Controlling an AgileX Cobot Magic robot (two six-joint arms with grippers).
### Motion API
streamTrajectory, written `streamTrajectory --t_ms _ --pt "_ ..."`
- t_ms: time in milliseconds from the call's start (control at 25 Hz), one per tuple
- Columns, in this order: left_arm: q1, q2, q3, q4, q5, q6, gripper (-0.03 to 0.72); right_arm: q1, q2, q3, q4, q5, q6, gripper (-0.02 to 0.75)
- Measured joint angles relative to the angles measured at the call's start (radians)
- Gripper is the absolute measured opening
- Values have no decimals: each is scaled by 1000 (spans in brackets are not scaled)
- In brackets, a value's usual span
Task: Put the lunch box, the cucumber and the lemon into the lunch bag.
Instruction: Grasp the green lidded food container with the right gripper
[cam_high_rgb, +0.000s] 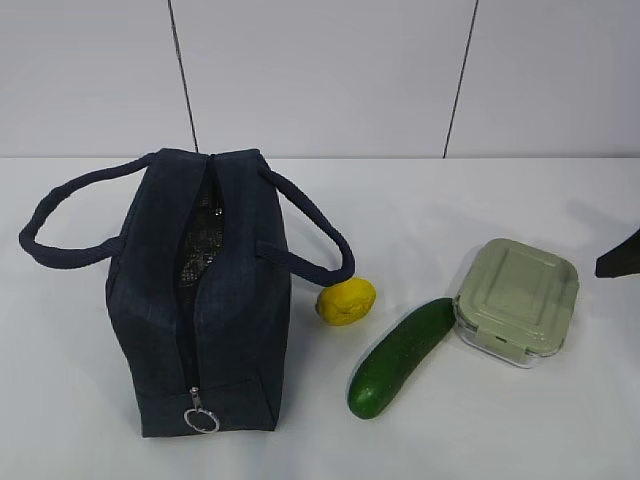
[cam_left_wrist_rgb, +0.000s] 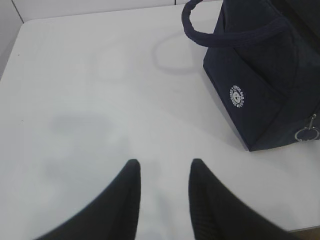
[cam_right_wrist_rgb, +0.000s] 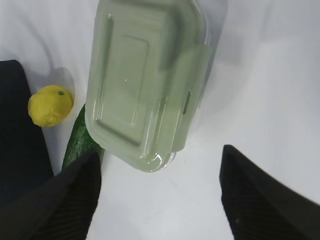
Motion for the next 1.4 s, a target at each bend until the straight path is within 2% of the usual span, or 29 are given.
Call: streamTrajectory --t_ms 200,520,640,880,1400 --pt "0 0 0 0 0 0 234 0 49 0 24 -19 0 546" --pt "0 0 0 0 0 0 234 0 176 0 125 10 -43 547" --pt "0 0 0 1 0 0 234 0 202 0 161 -10 -103 547" --pt "0 0 0 1 0 0 234 0 247 -2 309 -28 -282 547" --pt "0 0 0 1 0 0 234 0 356 -6 396 -27 -460 547"
